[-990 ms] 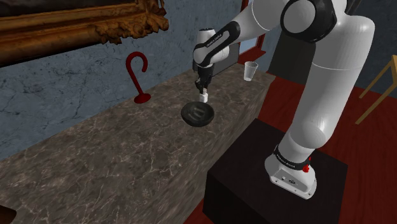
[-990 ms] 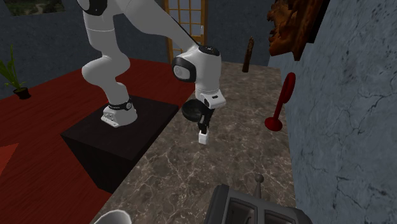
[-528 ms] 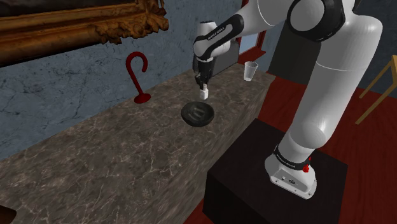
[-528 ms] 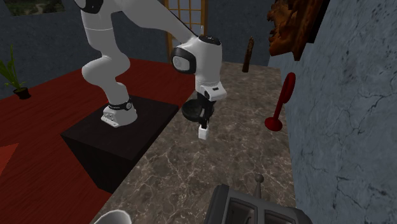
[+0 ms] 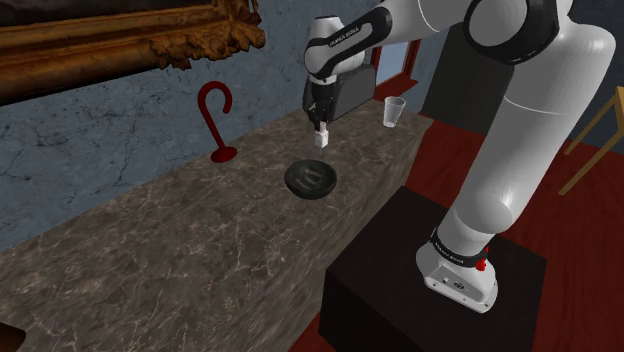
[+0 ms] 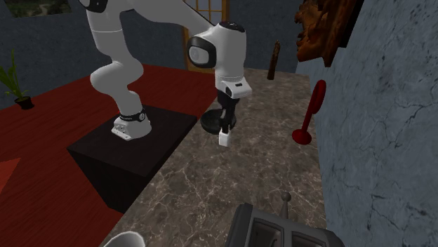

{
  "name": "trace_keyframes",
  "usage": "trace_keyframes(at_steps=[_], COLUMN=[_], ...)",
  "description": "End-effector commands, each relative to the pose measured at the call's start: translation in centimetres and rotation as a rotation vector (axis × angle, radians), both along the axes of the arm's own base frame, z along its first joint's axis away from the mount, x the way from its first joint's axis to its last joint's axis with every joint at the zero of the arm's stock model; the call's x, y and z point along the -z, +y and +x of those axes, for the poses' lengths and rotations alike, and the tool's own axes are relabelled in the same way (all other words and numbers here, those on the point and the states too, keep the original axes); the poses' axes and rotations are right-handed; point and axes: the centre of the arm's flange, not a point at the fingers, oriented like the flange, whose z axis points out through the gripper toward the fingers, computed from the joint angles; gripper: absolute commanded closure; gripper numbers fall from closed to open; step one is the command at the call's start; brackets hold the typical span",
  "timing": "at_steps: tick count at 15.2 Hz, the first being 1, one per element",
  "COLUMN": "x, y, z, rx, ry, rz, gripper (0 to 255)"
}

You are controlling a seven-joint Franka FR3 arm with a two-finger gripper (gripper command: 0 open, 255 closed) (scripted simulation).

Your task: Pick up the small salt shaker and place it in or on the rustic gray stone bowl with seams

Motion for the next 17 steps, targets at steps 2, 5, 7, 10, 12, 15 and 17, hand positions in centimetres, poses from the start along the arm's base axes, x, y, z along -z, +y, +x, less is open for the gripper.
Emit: trace_keyframes(at_steps=[2,5,7,10,12,15,17], x=[-1.5,-3.1,-4.1,-5.7,-6.8,-8.0,-8.6], y=[0.0,0.0,0.0,0.0,0.0,1.1,3.4], z=[0.0,0.0,0.0,0.0,0.0,-0.6,-1.9], rx=[0.0,0.0,0.0,0.0,0.0,0.0,0.0], ry=[0.0,0.0,0.0,0.0,0.0,0.0,0.0], rz=[0.0,0.0,0.0,0.0,0.0,0.0,0.0], gripper=[255,255,255,255,255,255,255])
